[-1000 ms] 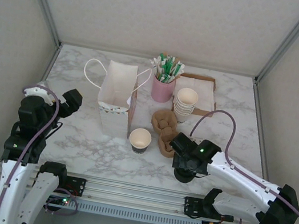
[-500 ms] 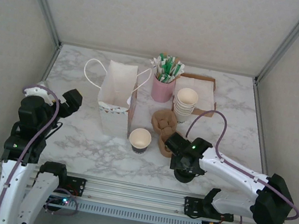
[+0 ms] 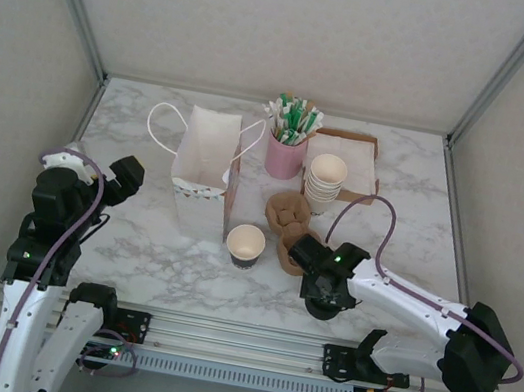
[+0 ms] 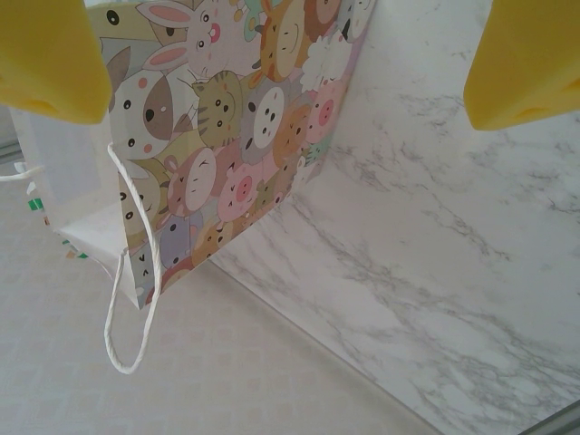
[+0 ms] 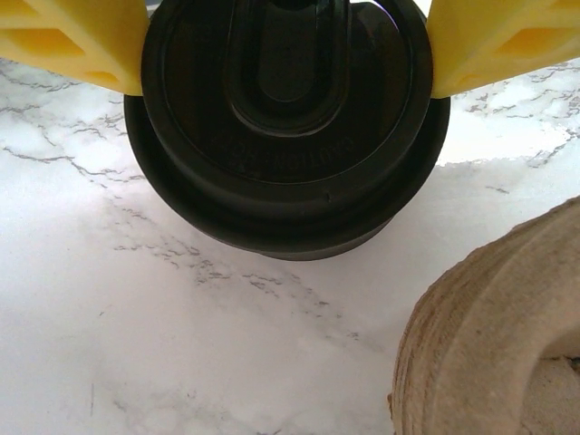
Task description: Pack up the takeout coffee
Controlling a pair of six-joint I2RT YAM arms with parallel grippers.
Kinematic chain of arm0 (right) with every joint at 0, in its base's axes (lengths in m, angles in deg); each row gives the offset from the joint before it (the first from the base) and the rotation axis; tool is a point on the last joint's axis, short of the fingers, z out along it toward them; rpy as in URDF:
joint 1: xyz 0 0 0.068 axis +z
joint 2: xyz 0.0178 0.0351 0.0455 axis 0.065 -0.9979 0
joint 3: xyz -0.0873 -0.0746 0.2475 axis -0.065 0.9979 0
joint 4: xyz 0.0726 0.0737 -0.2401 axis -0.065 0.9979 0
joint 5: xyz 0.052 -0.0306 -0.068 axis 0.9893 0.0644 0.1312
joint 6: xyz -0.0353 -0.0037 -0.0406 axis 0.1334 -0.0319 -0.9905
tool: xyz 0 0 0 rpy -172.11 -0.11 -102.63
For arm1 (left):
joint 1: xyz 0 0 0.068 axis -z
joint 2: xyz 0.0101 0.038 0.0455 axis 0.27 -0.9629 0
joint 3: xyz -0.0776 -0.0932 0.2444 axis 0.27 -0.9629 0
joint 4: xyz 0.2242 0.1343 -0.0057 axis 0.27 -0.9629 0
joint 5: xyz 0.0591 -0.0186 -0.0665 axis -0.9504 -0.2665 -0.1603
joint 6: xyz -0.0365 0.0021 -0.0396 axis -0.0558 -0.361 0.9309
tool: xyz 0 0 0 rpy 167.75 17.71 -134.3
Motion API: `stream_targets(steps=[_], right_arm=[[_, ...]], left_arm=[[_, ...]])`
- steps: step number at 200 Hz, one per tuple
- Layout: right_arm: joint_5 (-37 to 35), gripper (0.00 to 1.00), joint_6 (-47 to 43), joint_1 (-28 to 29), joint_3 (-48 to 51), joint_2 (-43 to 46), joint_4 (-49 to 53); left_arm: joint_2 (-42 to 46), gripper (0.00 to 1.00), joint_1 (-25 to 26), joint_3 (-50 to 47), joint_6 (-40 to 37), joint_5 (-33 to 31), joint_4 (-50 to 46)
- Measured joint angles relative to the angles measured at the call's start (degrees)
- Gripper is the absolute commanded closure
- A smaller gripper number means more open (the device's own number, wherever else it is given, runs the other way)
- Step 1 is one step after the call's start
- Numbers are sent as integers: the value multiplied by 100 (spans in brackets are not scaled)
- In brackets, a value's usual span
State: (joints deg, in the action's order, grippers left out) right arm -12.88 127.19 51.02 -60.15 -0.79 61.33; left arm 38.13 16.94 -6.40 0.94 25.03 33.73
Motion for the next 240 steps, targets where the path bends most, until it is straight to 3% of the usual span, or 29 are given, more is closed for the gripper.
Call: stream_targets(steps=[50, 111, 157, 240], right_arm=[[-48, 28, -2, -2, -162, 94, 212], [-188, 28, -31, -2, -339, 820, 319], [-278, 29, -579, -2, -885, 1058, 341], [101, 29, -2068, 328, -2404, -197, -363]], left_arm=[[0, 0, 0, -4, 0, 0, 0], [0, 0, 0, -4, 2, 0, 0], [0, 0, 0, -4, 2, 0, 0], [0, 0, 0, -4, 2, -4, -2]])
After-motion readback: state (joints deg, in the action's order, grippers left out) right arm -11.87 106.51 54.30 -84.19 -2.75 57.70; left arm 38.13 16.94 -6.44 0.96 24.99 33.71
